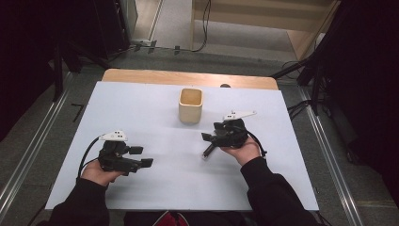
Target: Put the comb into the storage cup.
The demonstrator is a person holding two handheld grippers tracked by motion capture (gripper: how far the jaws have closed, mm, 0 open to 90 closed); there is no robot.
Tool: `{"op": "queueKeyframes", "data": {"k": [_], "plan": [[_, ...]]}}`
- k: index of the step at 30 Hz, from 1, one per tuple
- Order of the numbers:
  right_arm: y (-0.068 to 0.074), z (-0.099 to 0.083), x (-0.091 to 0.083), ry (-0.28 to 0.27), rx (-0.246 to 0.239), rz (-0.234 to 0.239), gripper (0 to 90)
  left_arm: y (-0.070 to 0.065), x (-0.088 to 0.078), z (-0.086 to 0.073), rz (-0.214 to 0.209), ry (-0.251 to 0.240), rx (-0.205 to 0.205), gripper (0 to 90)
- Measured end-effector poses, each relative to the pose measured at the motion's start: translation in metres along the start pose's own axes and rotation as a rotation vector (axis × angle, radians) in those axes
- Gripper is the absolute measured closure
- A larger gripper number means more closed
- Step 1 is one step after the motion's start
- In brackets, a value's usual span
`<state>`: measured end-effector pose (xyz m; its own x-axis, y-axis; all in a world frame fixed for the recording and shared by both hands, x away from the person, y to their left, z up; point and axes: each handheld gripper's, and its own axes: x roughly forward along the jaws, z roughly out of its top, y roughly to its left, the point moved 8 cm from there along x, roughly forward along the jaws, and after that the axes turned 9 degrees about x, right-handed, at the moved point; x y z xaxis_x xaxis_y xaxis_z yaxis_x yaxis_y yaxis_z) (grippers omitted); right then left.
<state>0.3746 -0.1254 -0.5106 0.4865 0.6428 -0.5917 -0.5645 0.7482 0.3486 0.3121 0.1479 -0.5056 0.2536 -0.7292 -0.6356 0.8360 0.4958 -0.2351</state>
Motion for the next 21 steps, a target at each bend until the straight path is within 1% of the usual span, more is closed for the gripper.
{"op": "queueKeyframes", "data": {"k": [3,4,5,8,9,10,11,12,13,14,21], "plan": [[-0.001,-0.002,0.002,0.0,0.002,-0.004,34.3,0.0,0.0,0.0,0.001,-0.001,0.0,26.6],[-0.001,-0.004,0.004,0.004,0.007,-0.004,41.2,0.0,0.0,0.0,-0.001,-0.001,0.0,26.5],[-0.001,-0.004,0.004,0.004,0.007,-0.004,41.2,0.0,0.0,0.0,-0.001,0.0,0.001,26.5],[-0.001,-0.007,0.007,0.016,0.007,-0.004,56.8,0.0,0.0,0.0,-0.001,-0.003,0.0,26.5],[-0.001,-0.009,0.009,0.021,0.007,-0.003,67.5,0.0,0.0,0.0,-0.001,-0.003,0.0,26.5],[-0.001,-0.01,0.009,0.028,0.015,0.001,73.6,0.0,0.0,0.0,0.0,-0.004,-0.001,26.5],[-0.001,-0.01,0.009,0.028,0.015,0.001,73.6,0.0,0.0,0.0,0.001,-0.004,-0.001,26.5],[-0.001,-0.011,0.01,0.028,0.013,-0.001,83.0,0.0,0.0,0.0,0.001,-0.004,-0.001,26.6],[-0.001,-0.011,0.01,0.028,0.013,-0.001,83.0,0.0,0.0,0.0,0.0,-0.003,0.0,26.5],[0.0,-0.012,0.011,0.028,0.006,-0.006,87.6,0.0,0.0,0.0,0.0,-0.003,-0.001,26.5],[-0.002,-0.02,0.018,0.059,0.015,-0.019,87.7,0.0,0.0,0.0,0.001,-0.006,0.0,26.5]]}}
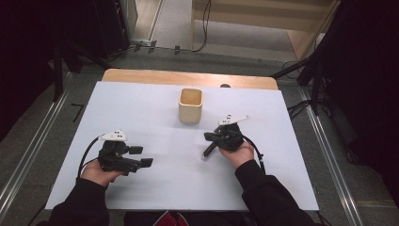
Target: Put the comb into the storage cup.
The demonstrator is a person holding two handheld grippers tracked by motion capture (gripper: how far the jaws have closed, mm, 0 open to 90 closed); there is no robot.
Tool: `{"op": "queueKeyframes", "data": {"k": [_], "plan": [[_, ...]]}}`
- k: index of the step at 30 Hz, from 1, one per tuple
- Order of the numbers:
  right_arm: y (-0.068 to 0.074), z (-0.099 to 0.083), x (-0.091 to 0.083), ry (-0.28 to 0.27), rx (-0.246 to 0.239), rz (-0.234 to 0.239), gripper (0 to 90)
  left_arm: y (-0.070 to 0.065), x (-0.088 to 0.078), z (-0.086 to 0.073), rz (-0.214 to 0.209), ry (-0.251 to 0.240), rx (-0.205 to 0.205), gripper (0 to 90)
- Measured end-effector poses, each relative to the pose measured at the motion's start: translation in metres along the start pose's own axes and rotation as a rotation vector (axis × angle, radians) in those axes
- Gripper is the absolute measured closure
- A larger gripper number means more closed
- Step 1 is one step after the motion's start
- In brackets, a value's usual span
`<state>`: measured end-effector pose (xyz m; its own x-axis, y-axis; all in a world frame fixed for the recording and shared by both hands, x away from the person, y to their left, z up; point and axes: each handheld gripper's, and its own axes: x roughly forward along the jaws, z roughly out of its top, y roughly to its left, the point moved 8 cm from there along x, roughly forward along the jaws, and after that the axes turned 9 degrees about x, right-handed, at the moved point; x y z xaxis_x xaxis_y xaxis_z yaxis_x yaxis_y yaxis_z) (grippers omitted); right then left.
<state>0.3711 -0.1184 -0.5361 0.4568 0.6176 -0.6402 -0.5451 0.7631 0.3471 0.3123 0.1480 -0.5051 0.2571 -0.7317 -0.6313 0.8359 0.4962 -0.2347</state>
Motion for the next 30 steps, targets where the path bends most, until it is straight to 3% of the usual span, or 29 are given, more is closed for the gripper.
{"op": "queueKeyframes", "data": {"k": [12,30], "plan": [[0.002,-0.014,0.016,0.049,-0.006,-0.01,87.7,0.0,0.0,0.0,0.0,0.0,0.003,26.6],[-0.004,-0.025,0.023,0.092,-0.006,-0.034,87.7,0.0,0.0,0.001,-0.001,0.0,0.005,26.6]]}}
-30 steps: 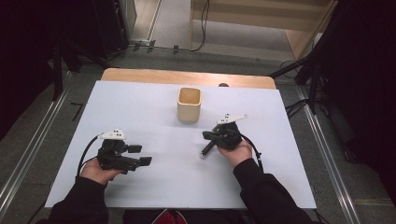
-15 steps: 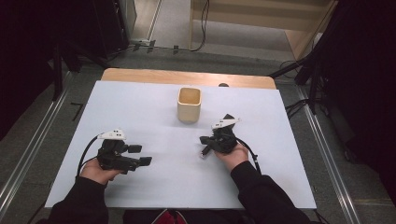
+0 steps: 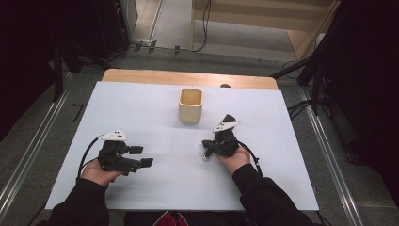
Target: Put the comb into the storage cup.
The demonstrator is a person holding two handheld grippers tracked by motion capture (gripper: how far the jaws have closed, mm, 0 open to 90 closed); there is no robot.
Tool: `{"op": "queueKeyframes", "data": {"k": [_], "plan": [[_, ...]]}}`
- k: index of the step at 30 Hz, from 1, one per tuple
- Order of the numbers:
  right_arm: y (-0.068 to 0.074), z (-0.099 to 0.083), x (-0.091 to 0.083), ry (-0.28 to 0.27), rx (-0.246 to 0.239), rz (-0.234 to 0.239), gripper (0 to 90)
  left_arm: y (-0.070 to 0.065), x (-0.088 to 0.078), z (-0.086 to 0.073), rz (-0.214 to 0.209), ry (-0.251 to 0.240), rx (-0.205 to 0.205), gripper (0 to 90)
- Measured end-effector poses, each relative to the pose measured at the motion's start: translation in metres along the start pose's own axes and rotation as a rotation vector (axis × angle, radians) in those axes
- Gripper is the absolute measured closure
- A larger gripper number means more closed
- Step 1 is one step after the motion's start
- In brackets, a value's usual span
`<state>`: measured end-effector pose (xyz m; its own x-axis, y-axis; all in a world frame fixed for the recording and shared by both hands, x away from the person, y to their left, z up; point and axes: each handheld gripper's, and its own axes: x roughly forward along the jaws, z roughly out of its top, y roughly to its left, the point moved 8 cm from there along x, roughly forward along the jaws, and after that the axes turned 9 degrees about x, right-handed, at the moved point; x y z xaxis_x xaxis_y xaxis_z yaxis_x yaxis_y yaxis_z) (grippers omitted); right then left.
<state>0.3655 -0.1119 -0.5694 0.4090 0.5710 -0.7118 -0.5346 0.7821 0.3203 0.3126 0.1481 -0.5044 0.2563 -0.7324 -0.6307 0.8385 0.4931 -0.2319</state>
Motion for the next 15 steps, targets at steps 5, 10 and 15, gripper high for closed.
{"op": "queueKeyframes", "data": {"k": [5,10,15], "plan": [[-0.0014,-0.0019,-0.0007,0.002,0.0,-0.009,87.7,-0.0001,-0.0002,0.0001,0.0,0.001,0.001,26.6],[-0.0032,-0.003,-0.0015,0.0,0.0,-0.013,87.7,0.0002,-0.0002,0.0001,0.001,0.001,-0.001,26.5],[-0.0056,-0.0047,-0.0038,0.001,0.011,-0.015,87.7,0.0001,-0.0003,0.0002,0.0,-0.001,0.0,26.6]]}}
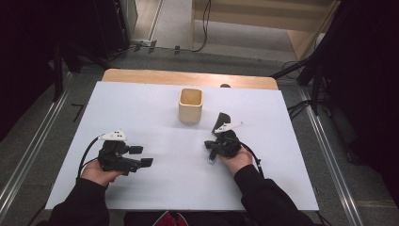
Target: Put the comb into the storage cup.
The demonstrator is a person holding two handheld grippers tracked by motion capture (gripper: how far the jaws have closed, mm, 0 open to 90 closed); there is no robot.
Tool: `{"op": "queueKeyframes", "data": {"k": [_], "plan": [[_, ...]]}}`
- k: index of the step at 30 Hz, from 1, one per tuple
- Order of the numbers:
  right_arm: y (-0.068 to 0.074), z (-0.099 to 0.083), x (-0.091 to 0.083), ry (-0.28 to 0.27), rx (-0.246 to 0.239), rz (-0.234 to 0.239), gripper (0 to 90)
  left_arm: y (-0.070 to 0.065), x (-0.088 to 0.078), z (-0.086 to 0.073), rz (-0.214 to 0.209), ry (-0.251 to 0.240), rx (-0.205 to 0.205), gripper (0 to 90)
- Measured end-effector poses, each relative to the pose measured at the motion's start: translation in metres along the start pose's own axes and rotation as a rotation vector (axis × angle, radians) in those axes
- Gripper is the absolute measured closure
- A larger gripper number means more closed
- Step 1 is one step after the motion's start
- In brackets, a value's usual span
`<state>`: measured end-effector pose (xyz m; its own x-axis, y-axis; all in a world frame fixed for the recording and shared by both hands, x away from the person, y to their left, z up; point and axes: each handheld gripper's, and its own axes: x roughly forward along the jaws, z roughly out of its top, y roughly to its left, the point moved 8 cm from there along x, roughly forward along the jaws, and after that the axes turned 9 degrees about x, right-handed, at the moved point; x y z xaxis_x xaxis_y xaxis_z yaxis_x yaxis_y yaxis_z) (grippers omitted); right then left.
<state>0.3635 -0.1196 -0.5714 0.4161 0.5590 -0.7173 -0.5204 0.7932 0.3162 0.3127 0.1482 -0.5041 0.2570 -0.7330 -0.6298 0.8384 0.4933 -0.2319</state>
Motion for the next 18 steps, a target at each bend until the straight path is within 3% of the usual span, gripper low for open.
{"op": "queueKeyframes", "data": {"k": [18], "plan": [[-0.015,-0.006,-0.012,0.007,0.03,-0.034,87.7,0.0,0.0,0.0,-0.001,-0.001,-0.002,26.5]]}}
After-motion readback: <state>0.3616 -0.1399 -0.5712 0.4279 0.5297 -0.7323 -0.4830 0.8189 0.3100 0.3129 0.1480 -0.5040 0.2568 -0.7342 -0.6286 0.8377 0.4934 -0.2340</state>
